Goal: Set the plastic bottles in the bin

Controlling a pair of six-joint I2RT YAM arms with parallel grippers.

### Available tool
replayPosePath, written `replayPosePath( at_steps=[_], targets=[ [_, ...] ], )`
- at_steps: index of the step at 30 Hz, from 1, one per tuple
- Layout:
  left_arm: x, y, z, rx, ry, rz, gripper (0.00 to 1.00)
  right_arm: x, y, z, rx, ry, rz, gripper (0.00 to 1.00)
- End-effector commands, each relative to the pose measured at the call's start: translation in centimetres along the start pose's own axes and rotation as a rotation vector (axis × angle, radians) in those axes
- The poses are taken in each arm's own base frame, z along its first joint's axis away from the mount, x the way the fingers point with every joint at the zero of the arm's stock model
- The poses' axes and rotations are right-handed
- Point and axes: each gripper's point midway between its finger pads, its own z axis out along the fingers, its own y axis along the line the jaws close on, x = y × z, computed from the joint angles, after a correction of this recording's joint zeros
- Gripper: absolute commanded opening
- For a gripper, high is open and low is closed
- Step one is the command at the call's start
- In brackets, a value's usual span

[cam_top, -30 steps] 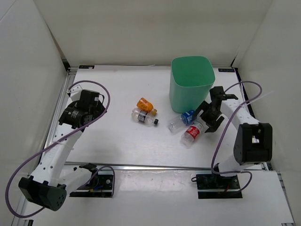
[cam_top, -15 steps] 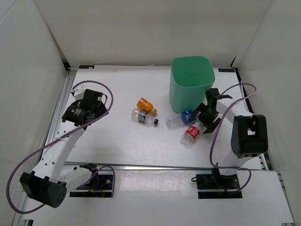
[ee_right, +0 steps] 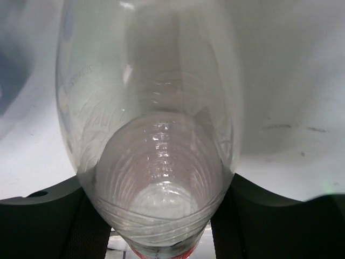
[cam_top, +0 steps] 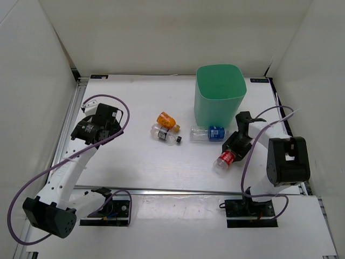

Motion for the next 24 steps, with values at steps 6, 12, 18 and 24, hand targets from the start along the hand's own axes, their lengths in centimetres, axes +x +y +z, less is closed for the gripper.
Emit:
replayPosePath(
  at_steps=[6,12,18,24],
  targets=[
    [-0.2,0.0,-0.8,0.025,-0.016,-0.056,1.00,0.5,-1.2,-8.7,-0.046,-0.155,-0.025,0.47],
    [0.7,0.0,-0.2,0.027,-0.002,-0.061,1.00,-1.0,3.0,-24.7,-0.357,-0.437,-0.086,0.48],
    [0.8,-0.8,0.3,0.040,0.014,-0.060,1.00,-4.5,8.8,-41.3,-0.642,-0.742,-0.177,0.47],
    [0.3,-2.3,0.0,0.070,0.025,-0.049,1.00,-10.4,15.2,-43.0,-0.730,-0.822,-0.196,0.47]
  ],
)
